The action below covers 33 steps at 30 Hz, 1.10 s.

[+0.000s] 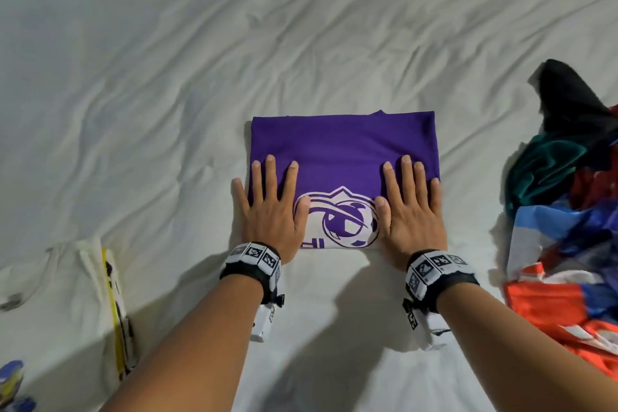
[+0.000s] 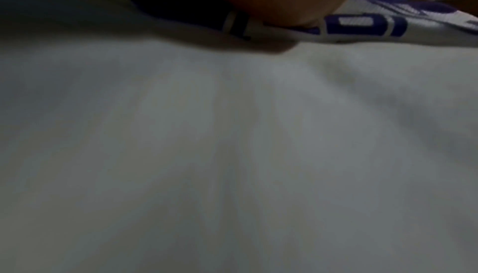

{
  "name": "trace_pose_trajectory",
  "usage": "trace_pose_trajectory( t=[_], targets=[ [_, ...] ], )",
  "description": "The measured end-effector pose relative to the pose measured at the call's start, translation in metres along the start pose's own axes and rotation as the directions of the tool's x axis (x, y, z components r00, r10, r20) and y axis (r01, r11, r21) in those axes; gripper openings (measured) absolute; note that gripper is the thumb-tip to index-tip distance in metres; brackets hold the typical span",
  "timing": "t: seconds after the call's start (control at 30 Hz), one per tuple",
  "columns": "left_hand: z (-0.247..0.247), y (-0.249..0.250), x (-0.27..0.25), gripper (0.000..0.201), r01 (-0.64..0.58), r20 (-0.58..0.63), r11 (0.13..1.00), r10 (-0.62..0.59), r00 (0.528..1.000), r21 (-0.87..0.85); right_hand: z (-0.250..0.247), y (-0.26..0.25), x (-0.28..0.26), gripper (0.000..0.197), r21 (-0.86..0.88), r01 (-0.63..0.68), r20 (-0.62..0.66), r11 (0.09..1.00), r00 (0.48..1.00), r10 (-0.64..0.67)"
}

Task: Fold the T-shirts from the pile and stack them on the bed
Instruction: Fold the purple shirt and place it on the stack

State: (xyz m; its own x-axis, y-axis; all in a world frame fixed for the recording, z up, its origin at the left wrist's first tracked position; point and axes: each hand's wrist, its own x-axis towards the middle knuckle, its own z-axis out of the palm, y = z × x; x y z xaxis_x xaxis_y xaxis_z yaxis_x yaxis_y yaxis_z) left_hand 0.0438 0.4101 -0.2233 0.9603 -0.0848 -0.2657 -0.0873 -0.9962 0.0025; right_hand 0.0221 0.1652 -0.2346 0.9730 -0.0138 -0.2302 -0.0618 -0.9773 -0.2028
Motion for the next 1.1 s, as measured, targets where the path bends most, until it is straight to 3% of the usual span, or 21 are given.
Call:
trace_pose_trajectory(
  t=[0.1, 0.2, 0.3, 0.37, 0.43, 0.5, 0.6, 0.7, 0.77, 0.83, 0.93, 1.0, 1.1],
  targets=[
    [-0.018, 0.014, 0.007, 0.062, 0.057, 0.043, 0.998, -0.057, 0.997, 0.005, -0.009, 0.017, -0.007, 0.062, 0.026, -0.003, 0.060, 1.000, 0.998, 0.001],
    [-0.048, 0.044, 0.009, 0.047, 0.100, 0.001, 0.995, -0.100, 0.995, -0.030, -0.027, 0.034, -0.017, 0.064, 0.127, -0.065, 0.052, 0.990, 0.997, 0.059],
    [-0.070, 0.090, 0.013, 0.034, -0.047, -0.037, 0.995, 0.044, 0.998, -0.084, -0.043, 0.038, -0.030, 0.066, 0.237, -0.224, -0.009, 0.945, 0.973, 0.232],
    [-0.078, 0.124, 0.021, 0.031, -0.128, 0.065, 0.970, 0.144, 0.987, -0.206, -0.044, 0.040, -0.036, 0.059, 0.287, -0.319, 0.062, 0.903, 0.947, 0.315],
    [-0.081, 0.154, 0.031, 0.038, -0.120, 0.210, 0.958, 0.178, 0.961, -0.262, -0.042, 0.042, -0.039, 0.045, 0.355, -0.399, 0.174, 0.845, 0.917, 0.360],
    [-0.083, 0.176, 0.042, 0.052, -0.095, 0.324, 0.974, 0.158, 0.933, -0.204, -0.041, 0.042, -0.042, 0.039, 0.364, -0.423, 0.241, 0.830, 0.903, 0.355],
    [-0.086, 0.200, 0.050, 0.063, -0.134, 0.382, 0.989, 0.149, 0.912, -0.066, -0.043, 0.039, -0.046, 0.041, 0.404, -0.427, 0.272, 0.809, 0.900, 0.340],
    [-0.088, 0.209, 0.050, 0.035, -0.199, 0.376, 0.980, 0.183, 0.909, 0.004, -0.041, 0.039, -0.051, 0.037, 0.578, -0.402, 0.229, 0.711, 0.915, 0.331],
    [-0.091, 0.209, 0.051, 0.021, -0.175, 0.379, 0.984, 0.178, 0.908, -0.042, -0.045, 0.038, -0.055, 0.038, 0.709, -0.363, 0.189, 0.605, 0.924, 0.332],
    [-0.104, 0.206, 0.054, 0.018, -0.125, 0.389, 0.984, 0.165, 0.906, -0.127, -0.056, 0.033, -0.058, 0.028, 0.796, -0.319, 0.151, 0.514, 0.927, 0.343],
    [-0.140, 0.199, 0.062, 0.019, -0.055, 0.391, 0.957, 0.168, 0.905, -0.284, -0.087, 0.020, -0.056, 0.011, 0.872, -0.192, 0.016, 0.451, 0.931, 0.365],
    [-0.175, 0.190, 0.064, 0.021, 0.006, 0.369, 0.890, 0.182, 0.911, -0.455, -0.117, 0.008, -0.051, 0.008, 0.905, -0.083, -0.101, 0.416, 0.910, 0.401],
    [-0.229, 0.167, 0.059, 0.022, 0.101, 0.296, 0.636, 0.207, 0.933, -0.765, -0.164, -0.016, -0.042, 0.013, 0.920, 0.111, -0.284, 0.375, 0.849, 0.446]
  ],
)
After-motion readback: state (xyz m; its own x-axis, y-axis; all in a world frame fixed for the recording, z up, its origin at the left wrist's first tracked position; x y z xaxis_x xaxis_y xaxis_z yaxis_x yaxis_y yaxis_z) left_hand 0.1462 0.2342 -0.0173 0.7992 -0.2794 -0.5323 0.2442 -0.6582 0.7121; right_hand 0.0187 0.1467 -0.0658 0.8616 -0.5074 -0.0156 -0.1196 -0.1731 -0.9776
